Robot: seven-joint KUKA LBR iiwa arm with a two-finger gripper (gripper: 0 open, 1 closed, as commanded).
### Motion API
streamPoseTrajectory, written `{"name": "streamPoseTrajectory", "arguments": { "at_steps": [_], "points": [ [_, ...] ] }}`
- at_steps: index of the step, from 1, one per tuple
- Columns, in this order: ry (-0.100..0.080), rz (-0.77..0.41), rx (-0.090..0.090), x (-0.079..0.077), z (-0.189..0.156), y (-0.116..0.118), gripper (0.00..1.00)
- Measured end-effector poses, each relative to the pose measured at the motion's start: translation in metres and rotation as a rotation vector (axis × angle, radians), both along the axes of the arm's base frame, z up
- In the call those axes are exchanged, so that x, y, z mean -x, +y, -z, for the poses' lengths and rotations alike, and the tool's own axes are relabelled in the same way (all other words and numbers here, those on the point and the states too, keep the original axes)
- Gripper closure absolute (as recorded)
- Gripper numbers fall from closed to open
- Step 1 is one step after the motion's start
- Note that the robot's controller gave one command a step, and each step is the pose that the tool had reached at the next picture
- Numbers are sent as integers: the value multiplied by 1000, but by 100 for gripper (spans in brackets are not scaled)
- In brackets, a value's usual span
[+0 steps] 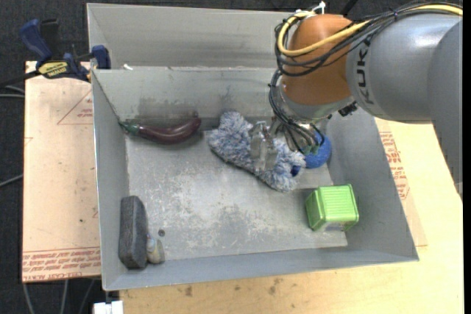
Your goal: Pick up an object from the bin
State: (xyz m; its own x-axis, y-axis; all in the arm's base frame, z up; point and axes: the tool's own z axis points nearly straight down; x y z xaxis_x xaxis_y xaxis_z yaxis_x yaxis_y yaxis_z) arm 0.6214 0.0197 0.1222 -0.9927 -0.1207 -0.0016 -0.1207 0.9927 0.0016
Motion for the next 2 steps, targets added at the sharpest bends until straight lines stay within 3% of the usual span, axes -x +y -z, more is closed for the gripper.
{"name": "streamPoseTrajectory", "arguments": {
  "at_steps": [1,2],
  "points": [
    [0,0,0,0,0,0,0],
    [0,0,0,0,0,0,0]
  ]
}}
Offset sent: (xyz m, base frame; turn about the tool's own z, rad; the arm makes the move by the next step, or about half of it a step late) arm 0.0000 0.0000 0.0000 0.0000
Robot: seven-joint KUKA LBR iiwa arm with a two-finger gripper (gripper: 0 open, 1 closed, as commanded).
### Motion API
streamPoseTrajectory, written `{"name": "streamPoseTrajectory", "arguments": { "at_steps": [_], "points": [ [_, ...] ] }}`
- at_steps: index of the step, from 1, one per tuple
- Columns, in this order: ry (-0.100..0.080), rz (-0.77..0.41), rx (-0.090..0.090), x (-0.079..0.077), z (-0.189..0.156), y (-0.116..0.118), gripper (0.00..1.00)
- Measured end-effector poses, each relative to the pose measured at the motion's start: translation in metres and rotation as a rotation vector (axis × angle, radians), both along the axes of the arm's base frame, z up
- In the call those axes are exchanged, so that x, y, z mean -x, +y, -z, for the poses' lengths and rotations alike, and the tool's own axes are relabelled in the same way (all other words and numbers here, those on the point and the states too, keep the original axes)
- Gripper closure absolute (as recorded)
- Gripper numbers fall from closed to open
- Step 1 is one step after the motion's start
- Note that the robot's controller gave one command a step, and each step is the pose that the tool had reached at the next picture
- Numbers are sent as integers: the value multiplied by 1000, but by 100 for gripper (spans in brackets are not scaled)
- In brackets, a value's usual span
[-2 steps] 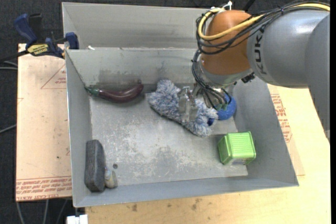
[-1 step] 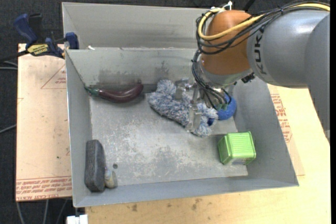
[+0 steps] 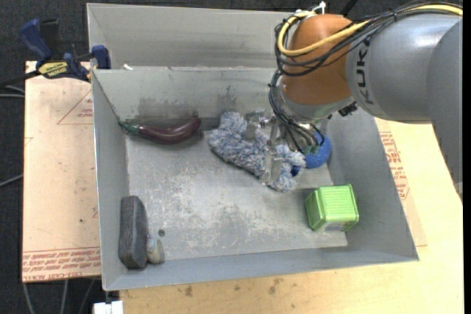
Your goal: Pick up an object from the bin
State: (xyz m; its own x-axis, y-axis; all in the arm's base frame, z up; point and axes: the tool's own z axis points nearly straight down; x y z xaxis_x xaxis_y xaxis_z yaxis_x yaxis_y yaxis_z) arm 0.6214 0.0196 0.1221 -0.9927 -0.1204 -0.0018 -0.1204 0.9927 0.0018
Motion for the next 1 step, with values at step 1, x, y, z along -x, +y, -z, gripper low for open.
{"name": "streamPoseTrajectory", "arguments": {
  "at_steps": [1],
  "points": [
    [-2,85,-1,-6,26,4,100]
  ]
}}
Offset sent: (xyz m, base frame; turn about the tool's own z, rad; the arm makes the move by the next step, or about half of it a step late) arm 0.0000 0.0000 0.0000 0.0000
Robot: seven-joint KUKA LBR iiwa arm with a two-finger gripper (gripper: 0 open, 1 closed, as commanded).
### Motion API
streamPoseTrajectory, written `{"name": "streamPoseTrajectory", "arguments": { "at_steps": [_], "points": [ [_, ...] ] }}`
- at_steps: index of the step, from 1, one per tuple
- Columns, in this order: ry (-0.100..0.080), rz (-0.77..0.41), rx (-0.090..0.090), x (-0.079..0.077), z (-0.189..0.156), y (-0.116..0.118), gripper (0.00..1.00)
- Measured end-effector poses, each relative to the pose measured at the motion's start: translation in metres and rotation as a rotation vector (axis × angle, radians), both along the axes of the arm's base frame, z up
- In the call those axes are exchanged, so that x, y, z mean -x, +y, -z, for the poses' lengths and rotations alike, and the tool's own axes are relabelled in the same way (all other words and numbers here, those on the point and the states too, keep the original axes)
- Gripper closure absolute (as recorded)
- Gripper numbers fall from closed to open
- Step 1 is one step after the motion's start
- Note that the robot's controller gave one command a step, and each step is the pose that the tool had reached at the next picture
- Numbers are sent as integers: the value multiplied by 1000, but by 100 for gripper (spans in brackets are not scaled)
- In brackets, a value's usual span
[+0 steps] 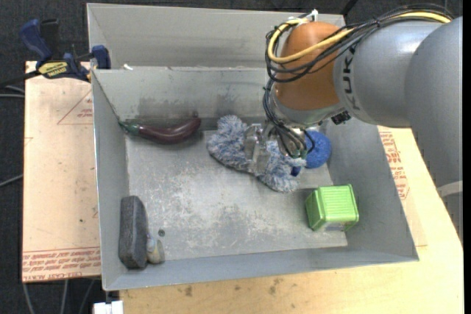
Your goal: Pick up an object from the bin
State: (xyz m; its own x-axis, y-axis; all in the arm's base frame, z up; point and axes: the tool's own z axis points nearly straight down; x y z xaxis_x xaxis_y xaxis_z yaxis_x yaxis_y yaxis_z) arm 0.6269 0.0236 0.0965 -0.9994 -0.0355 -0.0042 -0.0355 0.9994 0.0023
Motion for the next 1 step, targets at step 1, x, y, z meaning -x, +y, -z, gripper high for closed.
{"name": "streamPoseTrajectory", "arguments": {
  "at_steps": [1],
  "points": [
    [0,1,0,0,0,0,100]
  ]
}}
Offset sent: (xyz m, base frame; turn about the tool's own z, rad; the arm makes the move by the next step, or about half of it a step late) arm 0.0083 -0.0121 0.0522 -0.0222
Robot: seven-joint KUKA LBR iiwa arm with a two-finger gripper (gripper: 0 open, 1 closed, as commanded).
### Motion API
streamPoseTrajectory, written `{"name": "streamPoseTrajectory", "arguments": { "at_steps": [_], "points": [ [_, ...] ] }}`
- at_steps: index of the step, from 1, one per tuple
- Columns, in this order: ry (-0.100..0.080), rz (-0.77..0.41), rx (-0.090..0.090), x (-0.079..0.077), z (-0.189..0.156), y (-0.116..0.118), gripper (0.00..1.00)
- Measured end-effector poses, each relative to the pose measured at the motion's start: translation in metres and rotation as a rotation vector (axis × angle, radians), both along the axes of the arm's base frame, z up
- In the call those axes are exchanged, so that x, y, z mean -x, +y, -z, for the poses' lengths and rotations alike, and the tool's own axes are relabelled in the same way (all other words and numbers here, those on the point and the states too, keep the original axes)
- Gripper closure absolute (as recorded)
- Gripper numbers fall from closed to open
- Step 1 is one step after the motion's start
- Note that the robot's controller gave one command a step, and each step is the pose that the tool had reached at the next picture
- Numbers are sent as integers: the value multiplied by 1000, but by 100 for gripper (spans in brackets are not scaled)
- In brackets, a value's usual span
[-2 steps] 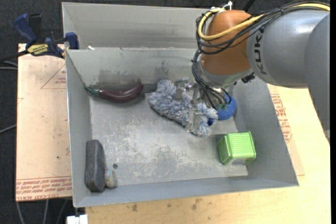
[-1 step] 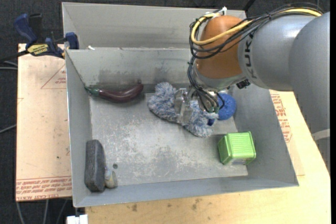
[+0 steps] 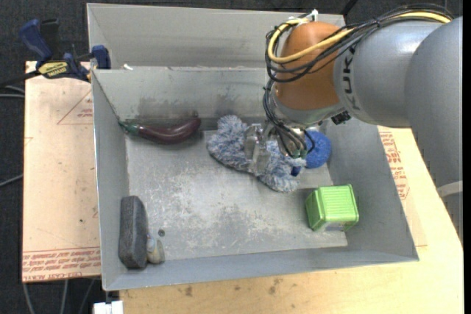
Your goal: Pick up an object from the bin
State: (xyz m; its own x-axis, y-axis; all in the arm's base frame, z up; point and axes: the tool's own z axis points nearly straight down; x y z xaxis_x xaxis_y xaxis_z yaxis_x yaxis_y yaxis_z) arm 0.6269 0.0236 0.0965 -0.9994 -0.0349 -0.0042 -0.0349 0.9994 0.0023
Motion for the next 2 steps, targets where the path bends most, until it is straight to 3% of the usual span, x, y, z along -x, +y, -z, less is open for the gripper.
{"name": "streamPoseTrajectory", "arguments": {
  "at_steps": [1,2],
  "points": [
    [1,-21,1,-9,-52,-12,100],
    [1,-21,1,-9,-52,-12,100]
  ]
}}
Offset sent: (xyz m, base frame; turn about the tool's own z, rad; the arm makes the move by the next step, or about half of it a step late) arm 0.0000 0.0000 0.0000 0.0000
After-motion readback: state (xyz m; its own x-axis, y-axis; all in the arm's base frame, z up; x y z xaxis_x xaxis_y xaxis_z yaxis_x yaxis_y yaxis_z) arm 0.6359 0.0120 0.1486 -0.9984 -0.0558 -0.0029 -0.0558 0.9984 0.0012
